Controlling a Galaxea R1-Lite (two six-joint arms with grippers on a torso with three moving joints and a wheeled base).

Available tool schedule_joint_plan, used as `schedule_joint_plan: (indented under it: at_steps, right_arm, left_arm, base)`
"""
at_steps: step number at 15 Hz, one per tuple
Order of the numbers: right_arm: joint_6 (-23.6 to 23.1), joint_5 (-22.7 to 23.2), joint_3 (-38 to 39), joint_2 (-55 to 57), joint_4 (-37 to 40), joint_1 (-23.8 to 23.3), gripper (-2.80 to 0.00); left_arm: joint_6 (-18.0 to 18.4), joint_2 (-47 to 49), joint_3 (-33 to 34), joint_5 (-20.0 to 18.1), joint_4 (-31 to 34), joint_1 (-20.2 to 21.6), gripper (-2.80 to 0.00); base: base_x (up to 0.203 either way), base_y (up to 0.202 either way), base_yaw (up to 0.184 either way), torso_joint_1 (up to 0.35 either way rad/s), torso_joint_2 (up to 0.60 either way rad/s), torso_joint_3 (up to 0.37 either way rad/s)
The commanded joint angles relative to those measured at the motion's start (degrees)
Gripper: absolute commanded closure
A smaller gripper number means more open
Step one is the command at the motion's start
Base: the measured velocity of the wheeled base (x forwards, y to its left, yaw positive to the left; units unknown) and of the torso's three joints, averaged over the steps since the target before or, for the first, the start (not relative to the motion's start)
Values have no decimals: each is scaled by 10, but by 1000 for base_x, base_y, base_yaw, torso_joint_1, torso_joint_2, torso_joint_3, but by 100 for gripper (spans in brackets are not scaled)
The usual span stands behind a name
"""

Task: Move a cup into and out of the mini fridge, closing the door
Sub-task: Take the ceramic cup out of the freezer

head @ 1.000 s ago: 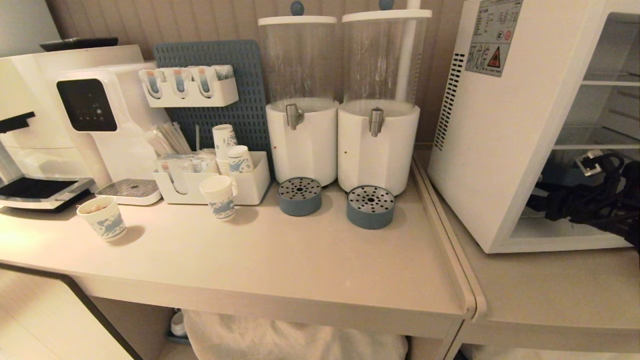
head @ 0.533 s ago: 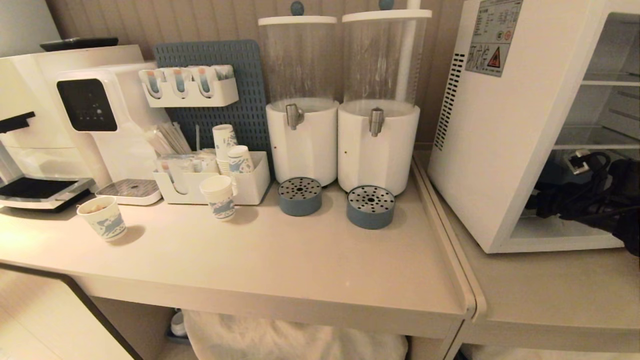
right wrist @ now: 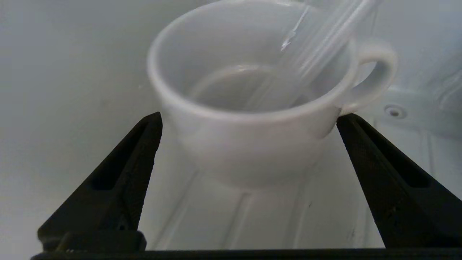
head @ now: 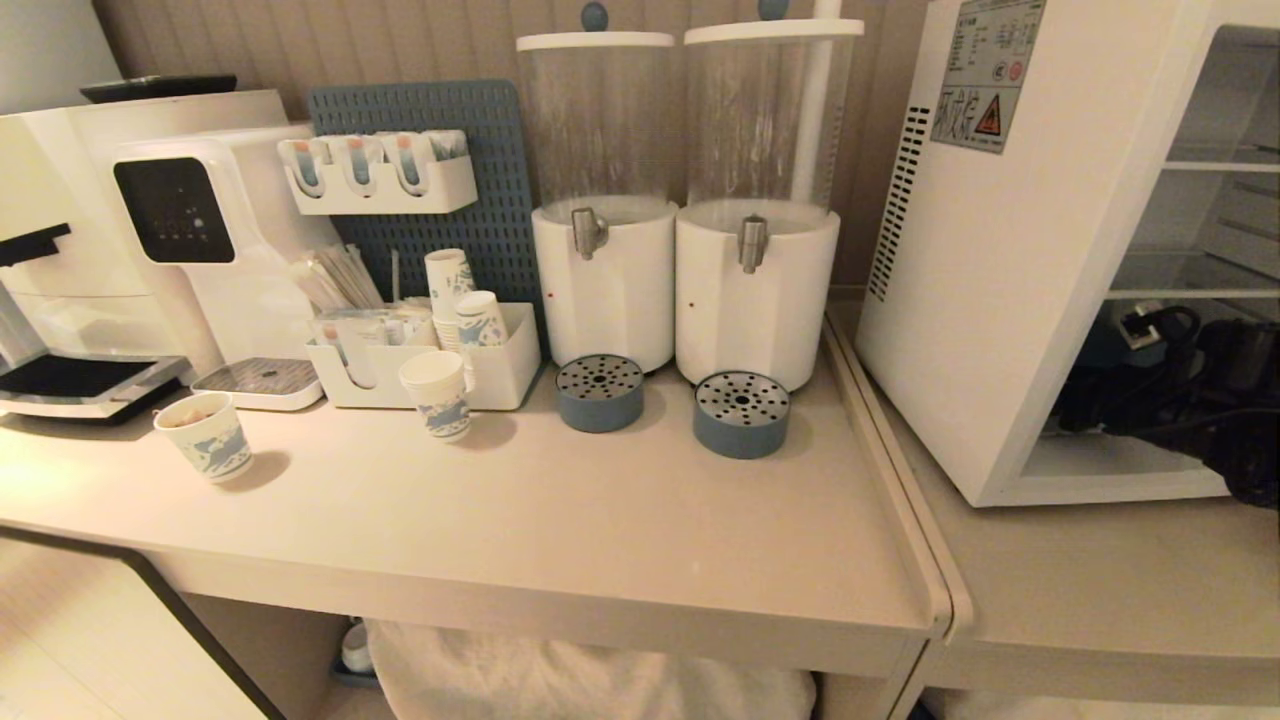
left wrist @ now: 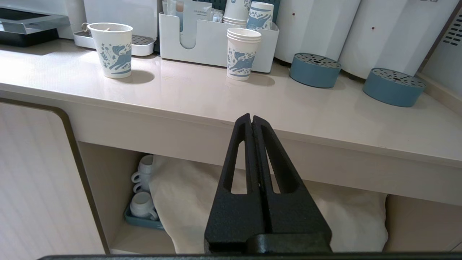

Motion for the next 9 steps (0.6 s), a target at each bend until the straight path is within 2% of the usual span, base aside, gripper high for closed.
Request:
schedule_joint_plan:
  at_steps: [1, 6, 7, 9]
  right_arm:
    - [0, 2, -17, 10, 5, 0, -280]
    - [1, 2, -37, 15, 20, 0, -280]
    - [1, 2, -38, 17, 20, 0, 0]
    - [1, 2, -35, 18, 21, 0, 0]
  left_arm:
    - [-1, -3, 23, 0, -1, 0, 0]
    - [-1, -3, 23, 0, -1, 0, 0]
    - [-1, -3, 23, 0, -1, 0, 0]
    - [-1, -3, 23, 0, -1, 0, 0]
  base:
    - [0, 0, 0, 0, 0, 0]
    - [0, 0, 0, 0, 0, 0]
    - [0, 0, 0, 0, 0, 0]
    - [0, 0, 0, 0, 0, 0]
